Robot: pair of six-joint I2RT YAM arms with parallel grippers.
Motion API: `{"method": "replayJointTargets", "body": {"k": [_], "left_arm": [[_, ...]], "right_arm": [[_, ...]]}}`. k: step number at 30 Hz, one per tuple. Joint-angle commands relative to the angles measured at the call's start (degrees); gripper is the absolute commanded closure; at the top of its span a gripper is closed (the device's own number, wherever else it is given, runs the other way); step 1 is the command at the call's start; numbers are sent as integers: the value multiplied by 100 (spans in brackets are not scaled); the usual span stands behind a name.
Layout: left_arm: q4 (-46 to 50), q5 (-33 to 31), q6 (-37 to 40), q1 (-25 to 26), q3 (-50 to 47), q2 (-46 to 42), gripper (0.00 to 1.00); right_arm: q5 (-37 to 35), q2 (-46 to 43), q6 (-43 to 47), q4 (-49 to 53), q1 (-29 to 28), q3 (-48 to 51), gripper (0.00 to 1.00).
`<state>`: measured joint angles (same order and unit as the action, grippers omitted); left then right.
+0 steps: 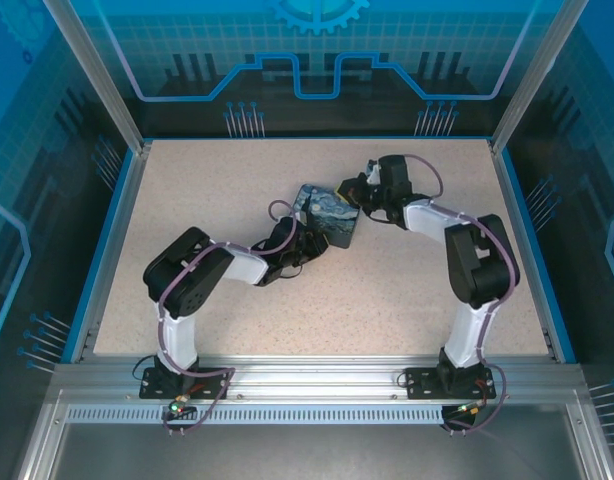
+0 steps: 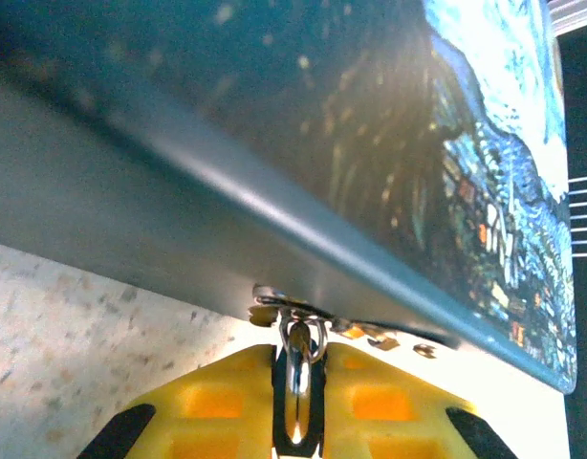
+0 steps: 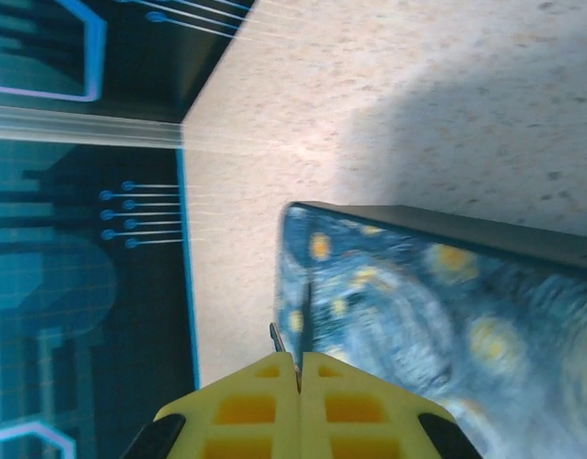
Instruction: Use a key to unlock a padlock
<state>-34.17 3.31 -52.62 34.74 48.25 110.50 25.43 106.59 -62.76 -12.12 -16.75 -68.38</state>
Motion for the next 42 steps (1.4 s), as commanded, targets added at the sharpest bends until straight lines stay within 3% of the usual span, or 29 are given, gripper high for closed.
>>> {"method": "replayJointTargets", "body": {"k": [1,16,25,33,42], "left_arm": [[904,388,-112,-47,-16,-272,100],[953,740,-668,-266,-329,-1138,100],[579,734,-1089,-266,-531,-1458,100],[-238,602,-1853,-258,-842,-1540,100],[-786,317,-2401,-152,-947,-1654,100]], "right_arm": [[401,-638,-42,-47,28,288,100],[960,-2482,93,-1093,-188,3135,100],[753,-3130,-407,-1591,-396,4320,100],[172,-3025,-1069,-2281,-885,4639,100],[-117,-2637,-1706,-2918,-1049,4581,100]]}}
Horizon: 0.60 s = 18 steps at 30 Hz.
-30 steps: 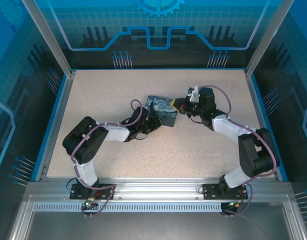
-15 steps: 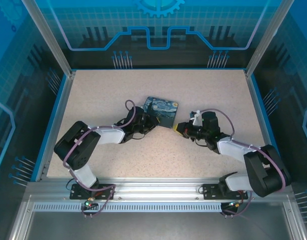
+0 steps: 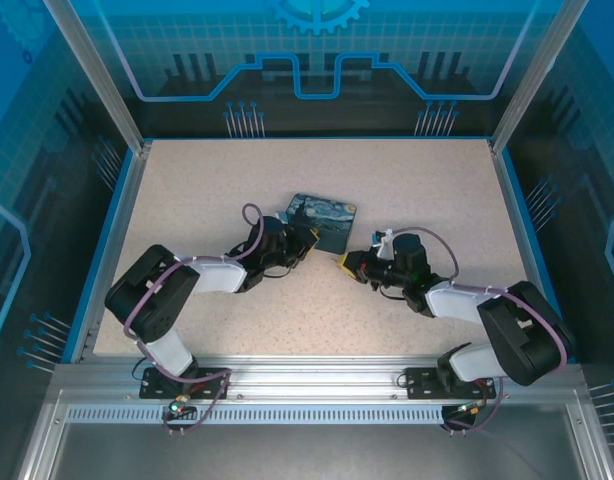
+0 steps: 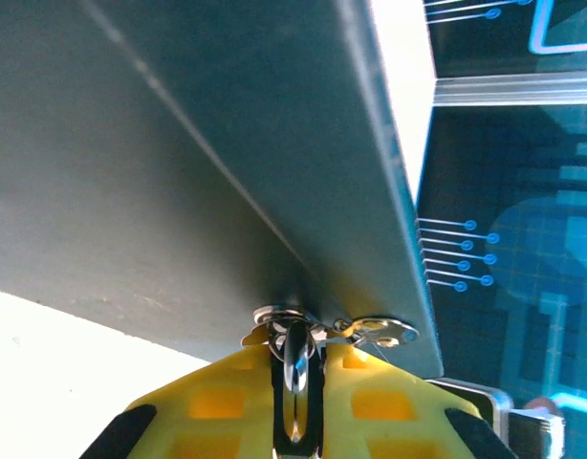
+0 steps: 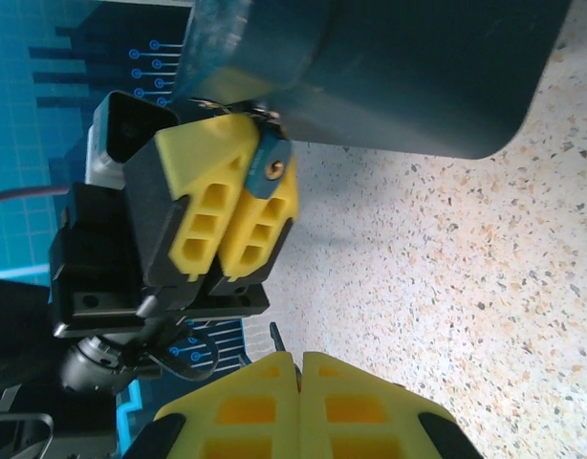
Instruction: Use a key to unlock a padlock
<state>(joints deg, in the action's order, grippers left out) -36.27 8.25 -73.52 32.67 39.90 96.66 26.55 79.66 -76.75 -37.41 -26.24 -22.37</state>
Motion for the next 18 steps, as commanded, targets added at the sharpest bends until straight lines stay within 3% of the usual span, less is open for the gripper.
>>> {"method": "replayJointTargets", "body": {"k": [1,7,18], "left_arm": [[-648,-219,-395,62,-131,-279,100],[-1116,-166,-665,112,-91,-199,100],[-1942,616,-626,105,-1,62,100]], "right_arm": [[-292,58,-372,-446,-101,5,100],[-380,157,-554,-705,-109,-67,100],[-198,425,-727,-1117,-67,-189,100]]}}
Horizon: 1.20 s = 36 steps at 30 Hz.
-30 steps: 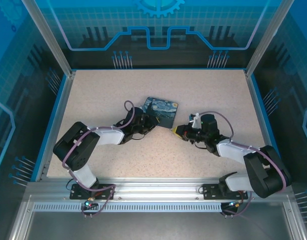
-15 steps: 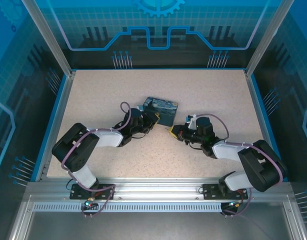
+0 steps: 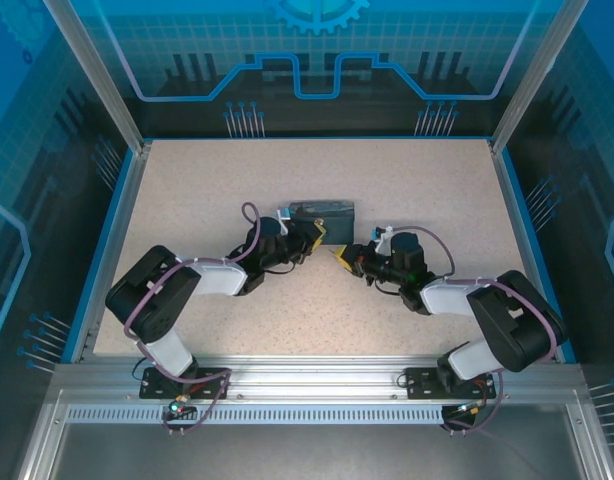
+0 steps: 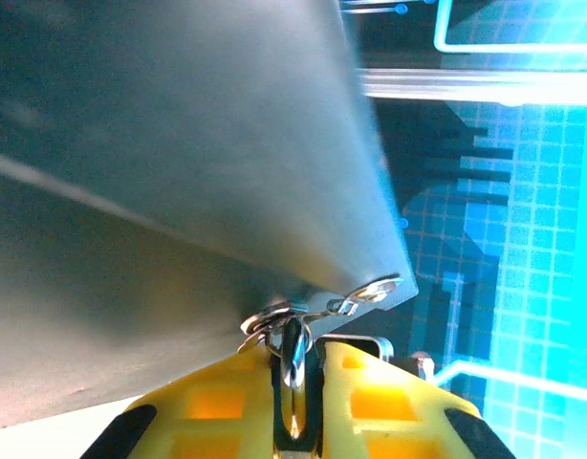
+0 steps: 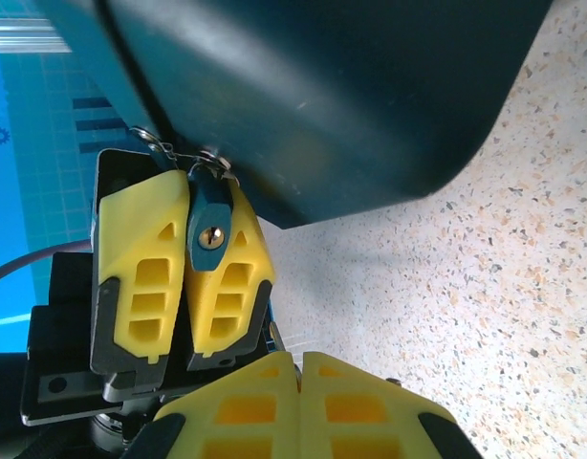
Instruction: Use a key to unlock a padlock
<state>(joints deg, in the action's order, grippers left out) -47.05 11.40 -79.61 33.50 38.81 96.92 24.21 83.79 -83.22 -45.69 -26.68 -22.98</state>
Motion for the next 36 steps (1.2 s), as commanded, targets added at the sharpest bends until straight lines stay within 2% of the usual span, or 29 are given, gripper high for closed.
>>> {"method": "replayJointTargets", "body": {"k": [1,14,36], "left_arm": [[-889,316,-19,28,94,30,100],[-1143,356,-136,17,80,230,100],[-1166,346,-191,27,161,386,100]], "right_arm": [[42,-24,-85,-278,-15,-129,100],[48,-319,-74,33,223,-239,100],[-138,151,-309,-168,281,-346,100]]}}
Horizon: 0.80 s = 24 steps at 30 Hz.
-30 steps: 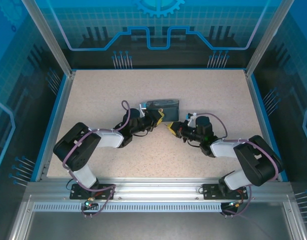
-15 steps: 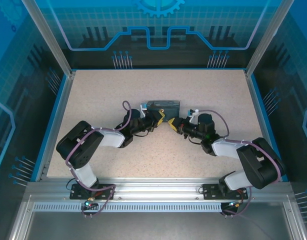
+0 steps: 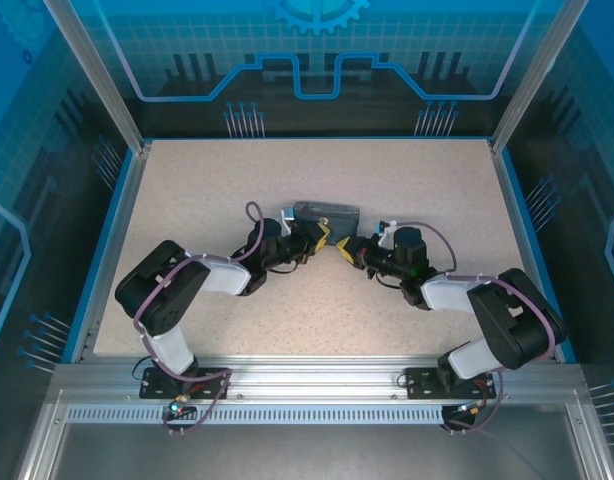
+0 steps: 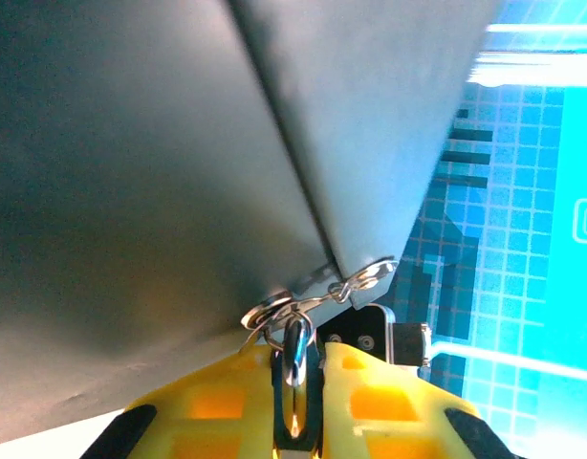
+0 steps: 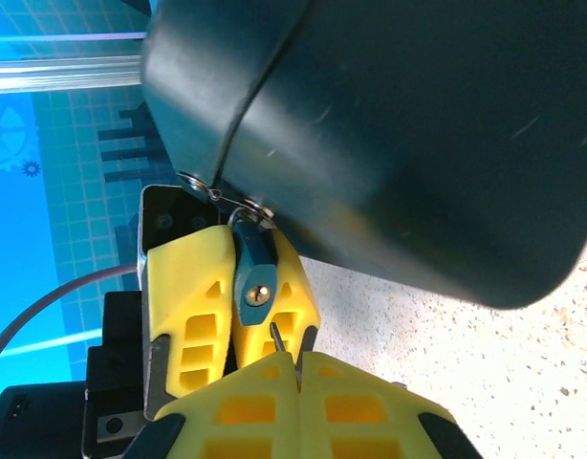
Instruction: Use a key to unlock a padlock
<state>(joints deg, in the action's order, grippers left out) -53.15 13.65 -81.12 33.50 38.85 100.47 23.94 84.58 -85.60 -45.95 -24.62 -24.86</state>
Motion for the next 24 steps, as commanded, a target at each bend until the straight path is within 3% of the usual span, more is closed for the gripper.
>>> {"method": "replayJointTargets", "body": {"k": [1,24], "left_arm": [[-550,125,-40,28,156,42,100],[-610,85,-71,138,237,158,100]], "right_arm": [[-103,83,-71,-142,71,-185,100],[-150,191,-79,-153,91,-283,100]]}}
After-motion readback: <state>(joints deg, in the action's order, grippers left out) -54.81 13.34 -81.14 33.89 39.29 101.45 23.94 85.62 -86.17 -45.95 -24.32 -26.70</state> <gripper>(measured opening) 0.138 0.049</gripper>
